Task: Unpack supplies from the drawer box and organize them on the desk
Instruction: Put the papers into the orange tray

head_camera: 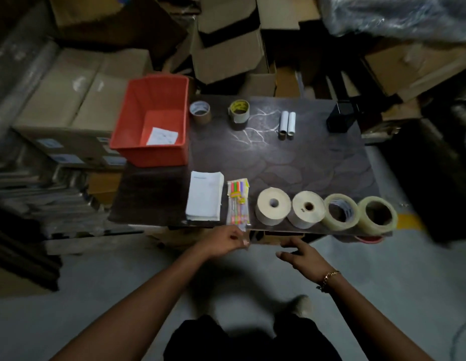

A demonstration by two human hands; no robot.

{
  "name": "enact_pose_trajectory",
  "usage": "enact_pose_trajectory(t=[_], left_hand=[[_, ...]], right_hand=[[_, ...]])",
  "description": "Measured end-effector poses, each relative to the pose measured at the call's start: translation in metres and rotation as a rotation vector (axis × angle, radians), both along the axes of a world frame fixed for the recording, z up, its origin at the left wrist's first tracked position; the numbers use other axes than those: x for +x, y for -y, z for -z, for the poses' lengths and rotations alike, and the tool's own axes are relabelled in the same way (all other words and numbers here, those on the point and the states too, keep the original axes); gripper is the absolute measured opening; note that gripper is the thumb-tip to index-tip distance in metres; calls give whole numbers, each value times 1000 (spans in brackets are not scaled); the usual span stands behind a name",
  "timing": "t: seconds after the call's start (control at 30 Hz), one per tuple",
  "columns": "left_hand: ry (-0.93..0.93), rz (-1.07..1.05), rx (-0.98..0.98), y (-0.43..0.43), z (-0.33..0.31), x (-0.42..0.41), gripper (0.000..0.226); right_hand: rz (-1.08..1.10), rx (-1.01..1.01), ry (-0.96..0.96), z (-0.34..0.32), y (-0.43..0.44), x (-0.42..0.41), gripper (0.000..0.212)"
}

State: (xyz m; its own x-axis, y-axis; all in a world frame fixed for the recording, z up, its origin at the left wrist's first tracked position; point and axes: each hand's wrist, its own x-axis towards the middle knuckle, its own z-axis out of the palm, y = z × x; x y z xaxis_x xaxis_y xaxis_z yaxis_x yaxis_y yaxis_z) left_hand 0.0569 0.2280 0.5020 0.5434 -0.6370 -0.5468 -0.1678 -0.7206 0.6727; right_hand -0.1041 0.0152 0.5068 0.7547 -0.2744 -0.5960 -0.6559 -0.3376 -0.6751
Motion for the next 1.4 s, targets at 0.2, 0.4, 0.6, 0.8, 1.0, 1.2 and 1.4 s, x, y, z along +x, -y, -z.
enact_pose_trajectory(t=[0.2, 0.4, 0.6, 0.8, 1.0, 1.2, 1.4], left_hand=[[33, -160, -34, -22, 0, 29, 30], [88, -282, -28, -17, -2, 41, 27], [143, -531, -12, -16, 5, 64, 18], [88, -638, 43, -40, 20, 98, 20], [-42, -665, 43, -43, 41, 144, 31], [-190, -633, 35, -33, 55, 173, 22], [-350, -637, -24, -26, 53, 191, 15]], right_hand=[[85, 152, 101, -15, -14, 24, 37], [77, 261, 113, -18, -2, 67, 21], [43, 423, 49, -15, -22, 126, 20], [83, 507, -38, 0, -60, 186, 36], [169, 301, -77, 38, -89, 230, 66], [164, -4, -92, 57, -105, 251, 45], [237, 25, -68, 59, -102, 261, 15]])
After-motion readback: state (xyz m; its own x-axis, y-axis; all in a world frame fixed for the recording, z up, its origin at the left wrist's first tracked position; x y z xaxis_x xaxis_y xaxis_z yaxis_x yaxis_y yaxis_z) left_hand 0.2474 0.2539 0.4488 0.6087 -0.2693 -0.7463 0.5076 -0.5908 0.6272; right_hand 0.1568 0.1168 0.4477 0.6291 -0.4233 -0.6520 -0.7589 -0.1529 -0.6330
